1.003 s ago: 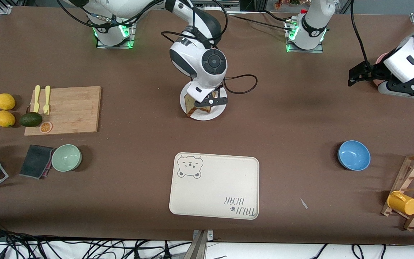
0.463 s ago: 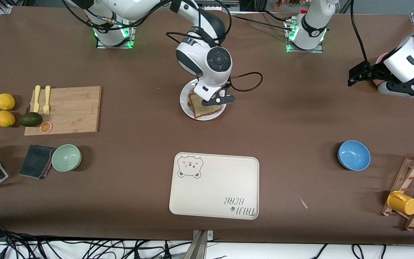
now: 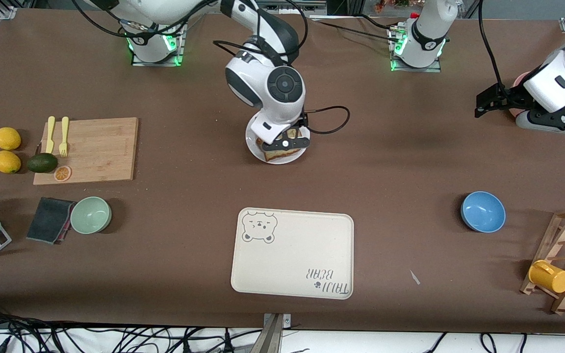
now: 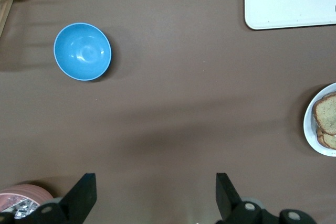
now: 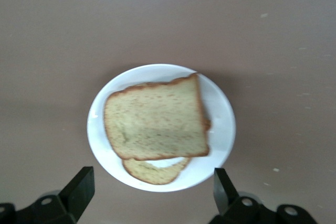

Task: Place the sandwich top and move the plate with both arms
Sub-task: 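Lower the bread onto the egg slice and open the right gripper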

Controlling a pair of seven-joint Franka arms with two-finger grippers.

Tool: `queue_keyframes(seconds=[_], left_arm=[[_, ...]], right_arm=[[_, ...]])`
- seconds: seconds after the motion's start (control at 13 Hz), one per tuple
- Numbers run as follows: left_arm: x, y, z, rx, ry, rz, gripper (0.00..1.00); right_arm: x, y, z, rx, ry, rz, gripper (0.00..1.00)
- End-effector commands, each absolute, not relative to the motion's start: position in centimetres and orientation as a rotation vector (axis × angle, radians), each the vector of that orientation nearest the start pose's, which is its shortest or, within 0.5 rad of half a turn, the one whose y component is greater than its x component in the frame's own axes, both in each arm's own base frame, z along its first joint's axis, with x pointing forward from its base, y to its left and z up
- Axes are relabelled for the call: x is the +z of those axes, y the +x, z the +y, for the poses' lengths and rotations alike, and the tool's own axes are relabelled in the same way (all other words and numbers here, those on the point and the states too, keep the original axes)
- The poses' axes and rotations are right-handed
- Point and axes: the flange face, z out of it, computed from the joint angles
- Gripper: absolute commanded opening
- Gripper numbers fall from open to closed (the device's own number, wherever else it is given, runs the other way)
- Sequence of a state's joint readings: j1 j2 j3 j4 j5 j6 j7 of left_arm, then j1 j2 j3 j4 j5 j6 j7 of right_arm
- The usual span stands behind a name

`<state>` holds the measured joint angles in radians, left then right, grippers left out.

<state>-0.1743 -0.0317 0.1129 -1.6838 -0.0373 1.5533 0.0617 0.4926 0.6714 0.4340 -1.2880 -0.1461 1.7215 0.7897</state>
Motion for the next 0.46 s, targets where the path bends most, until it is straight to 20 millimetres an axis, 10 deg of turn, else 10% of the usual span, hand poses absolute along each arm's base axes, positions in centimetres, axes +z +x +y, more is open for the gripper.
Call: queue_keyframes(seconds=[0.0,0.39], left_arm=[[59.5,53.6,-3.3,0.159,-3.136,0.176,1.00],[60.2,53.8,-3.1,0.135,-3.135,0.174,1.00]], right_arm=[[41.8,49.8,47.8,0.341,-3.177,-0.202,1.00],[45.5,53.3,40.3,0.401,-3.208,-0.186,1.00]])
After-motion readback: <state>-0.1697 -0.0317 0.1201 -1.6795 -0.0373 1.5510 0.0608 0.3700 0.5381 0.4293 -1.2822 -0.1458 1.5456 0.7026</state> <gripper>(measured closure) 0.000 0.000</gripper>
